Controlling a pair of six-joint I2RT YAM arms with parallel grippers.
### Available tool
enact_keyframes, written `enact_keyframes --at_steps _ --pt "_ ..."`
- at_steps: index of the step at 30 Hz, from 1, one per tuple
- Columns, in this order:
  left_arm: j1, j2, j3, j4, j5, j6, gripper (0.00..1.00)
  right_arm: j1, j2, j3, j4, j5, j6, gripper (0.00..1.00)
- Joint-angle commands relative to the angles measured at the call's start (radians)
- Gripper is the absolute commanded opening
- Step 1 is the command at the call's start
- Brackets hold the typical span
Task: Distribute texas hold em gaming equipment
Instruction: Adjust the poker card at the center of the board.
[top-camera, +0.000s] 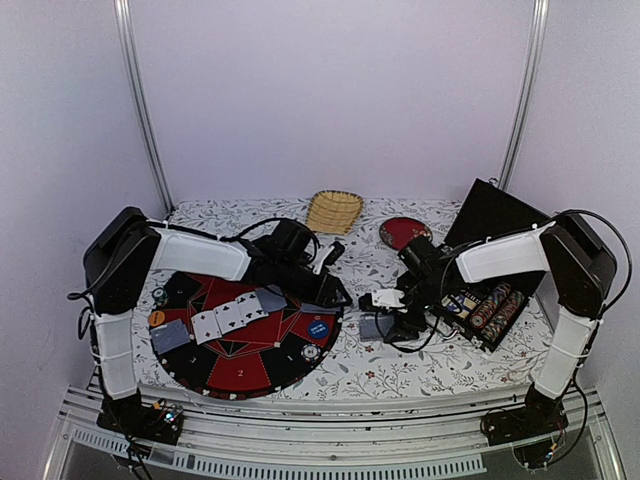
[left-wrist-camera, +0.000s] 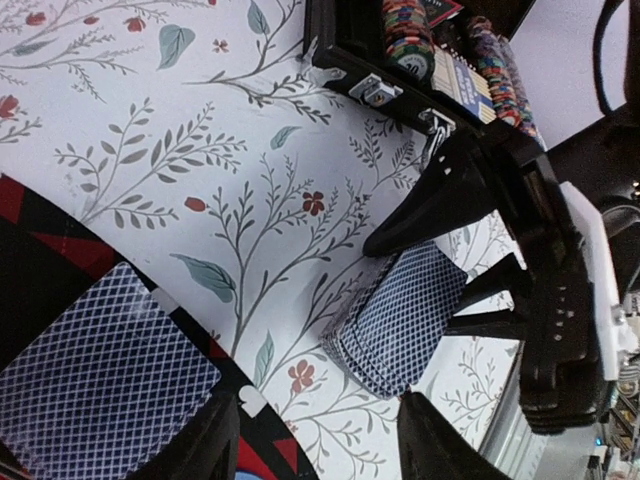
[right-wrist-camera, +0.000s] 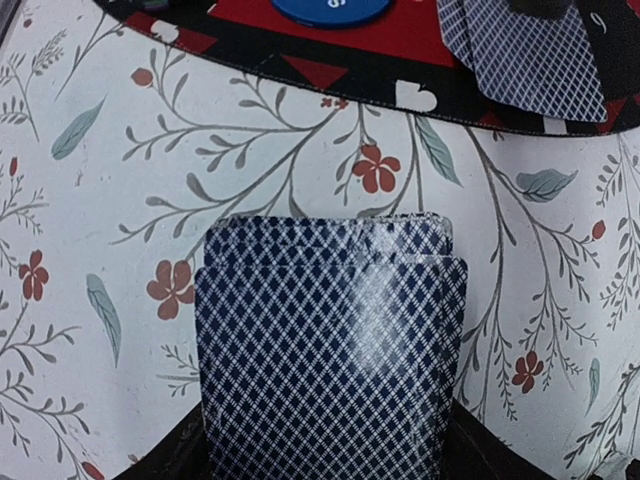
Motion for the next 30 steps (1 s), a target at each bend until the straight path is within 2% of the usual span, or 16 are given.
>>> enact_keyframes --at_steps 1,7,11,18,30 --pt "-0.037 0.054 0.028 0.011 0.020 -0.006 0.56 0.022 -0.001 -0.021 0.061 0.026 0.128 0.65" --pt "-0.057 0.094 0.059 0.003 0.001 0.001 0.60 0.062 -0.035 -0.067 0.128 0.096 0.258 0.66" --pt "-0.068 0.140 0.100 -0.018 -0.002 0.007 0.63 0.068 -0.074 -0.112 0.174 0.112 0.315 0.73" --pt "-0.095 0.178 0.172 -0.085 -0.054 0.048 0.63 0.068 -0.152 -0.155 0.227 0.137 0.331 0.83" --pt "-0.114 0.197 0.217 -0.150 -0.110 0.071 0.62 0.059 -0.231 -0.222 0.281 0.157 0.315 0.87"
